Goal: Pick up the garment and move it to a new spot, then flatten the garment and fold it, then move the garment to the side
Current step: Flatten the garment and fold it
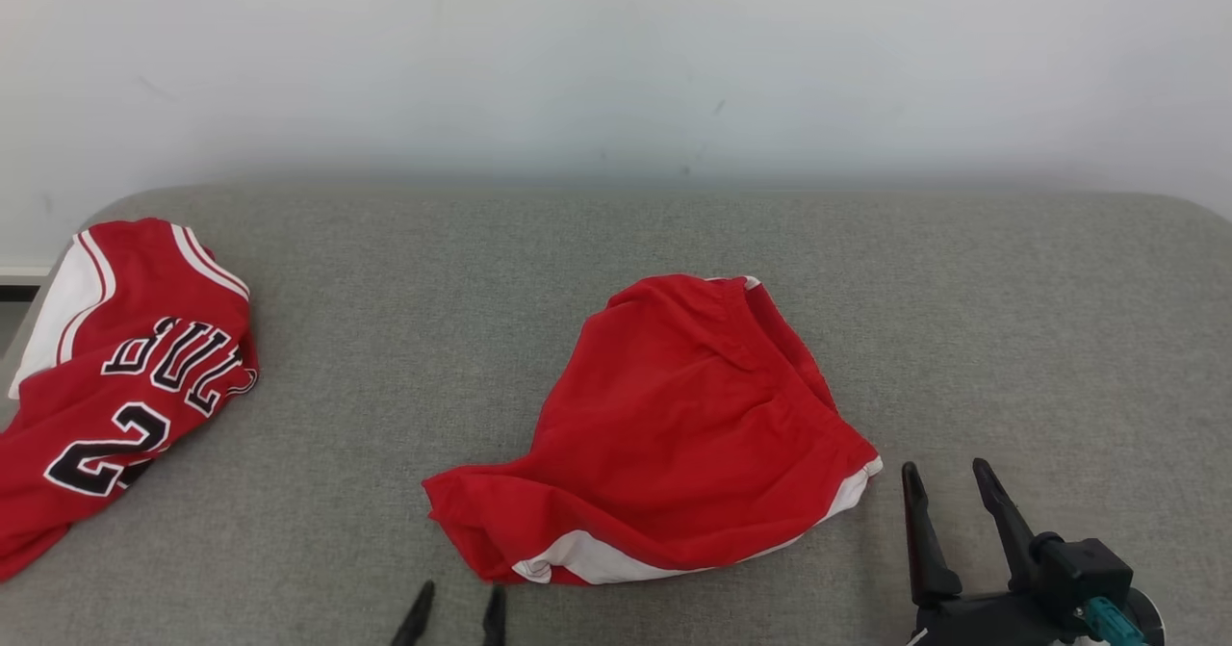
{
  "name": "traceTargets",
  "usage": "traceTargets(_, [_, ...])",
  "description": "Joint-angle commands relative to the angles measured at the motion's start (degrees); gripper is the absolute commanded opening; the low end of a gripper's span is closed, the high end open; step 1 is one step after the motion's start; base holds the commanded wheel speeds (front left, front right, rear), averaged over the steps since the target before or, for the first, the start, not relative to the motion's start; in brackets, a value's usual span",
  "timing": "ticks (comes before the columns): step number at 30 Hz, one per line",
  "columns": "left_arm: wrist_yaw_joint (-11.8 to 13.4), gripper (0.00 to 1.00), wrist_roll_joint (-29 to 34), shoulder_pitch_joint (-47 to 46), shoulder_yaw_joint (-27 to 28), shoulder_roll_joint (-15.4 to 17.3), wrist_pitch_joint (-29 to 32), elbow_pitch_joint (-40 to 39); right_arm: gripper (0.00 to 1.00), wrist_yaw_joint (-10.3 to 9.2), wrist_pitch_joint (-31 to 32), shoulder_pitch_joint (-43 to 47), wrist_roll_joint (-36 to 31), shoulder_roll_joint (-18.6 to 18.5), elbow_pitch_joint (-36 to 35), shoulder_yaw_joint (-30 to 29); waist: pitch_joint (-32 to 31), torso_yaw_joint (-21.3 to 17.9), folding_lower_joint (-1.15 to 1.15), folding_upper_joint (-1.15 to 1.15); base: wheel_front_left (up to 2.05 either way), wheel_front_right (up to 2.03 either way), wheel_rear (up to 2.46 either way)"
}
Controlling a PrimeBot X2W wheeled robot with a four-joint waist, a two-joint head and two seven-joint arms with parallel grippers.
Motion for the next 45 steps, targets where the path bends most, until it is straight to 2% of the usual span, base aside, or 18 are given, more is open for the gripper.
traceTargets(1, [-0.41, 1.0, 0.34, 0.95, -0.61, -0.35, -0.13, 0.74, 1.0, -0.11, -0.04, -0.17, -0.45, -0.15, 0.51, 0.23, 0.03, 0.28, 0.0, 0.0, 0.0, 0.0, 0.0])
traceTargets(13, [-1.16, 1.0, -2.05, -4.28, -5.51, -0.72, -0.13, 6.69, 1.0, -0.11, -0.04, -4.24, -0.11, -1.94, 6.6, 2.59, 1.13, -0.35, 0.0, 0.0, 0.0, 0.0, 0.0])
traceTargets(24, [-1.15, 1.0, -6.32, -11.72, -10.61, -0.67, -0.13, 16.86, 1.0, -0.11, -0.05, -10.68, 0.57, -4.79, 13.73, 6.54, 2.96, -0.09, 0.0, 0.0, 0.0, 0.0, 0.0])
traceTargets(25, [-1.11, 0.93, -6.68, -12.25, -10.93, -0.7, -0.13, 17.43, 1.0, -0.11, -0.05, -10.81, 0.73, -4.9, 13.77, 6.62, 3.03, -0.05, 0.0, 0.0, 0.0, 0.0, 0.0])
traceTargets(26, [-1.06, 0.37, -7.04, -12.5, -11.19, -0.71, -0.13, 17.78, 1.0, -0.11, -0.05, -10.86, 0.87, -4.96, 13.81, 6.7, 3.0, 0.01, 0.0, 0.0, 0.0, 0.0, 0.0])
traceTargets(27, [-0.98, 0.0, -7.35, -12.65, -11.44, -0.69, -0.13, 18.09, 1.0, -0.11, -0.05, -10.85, 0.94, -4.97, 13.86, 6.76, 2.96, 0.06, 0.0, 0.0, 0.0, 0.0, 0.0])
traceTargets(34, [-1.33, 0.0, -5.83, -9.61, -11.7, -0.2, -0.13, 15.87, 1.0, -0.11, -0.05, -8.09, 1.22, -3.94, 13.65, 5.88, 1.35, 0.95, 0.0, 0.0, 0.0, 0.0, 0.0])
traceTargets(39, [-1.55, 0.0, -3.99, -6.02, -11.33, 3.94, 0.06, 9.93, 1.0, -0.11, -0.05, -5.81, 1.08, -3.07, 13.15, 4.42, 0.58, 2.39, 0.0, 0.0, 0.0, 0.0, 0.0])
traceTargets(45, [-0.37, 0.0, -4.37, -2.51, -10.66, 9.54, 6.24, -0.92, 1.0, -0.11, -0.05, -4.79, 0.9, -2.36, 12.93, 3.4, 0.56, 3.83, 0.0, 0.0, 0.0, 0.0, 0.0])
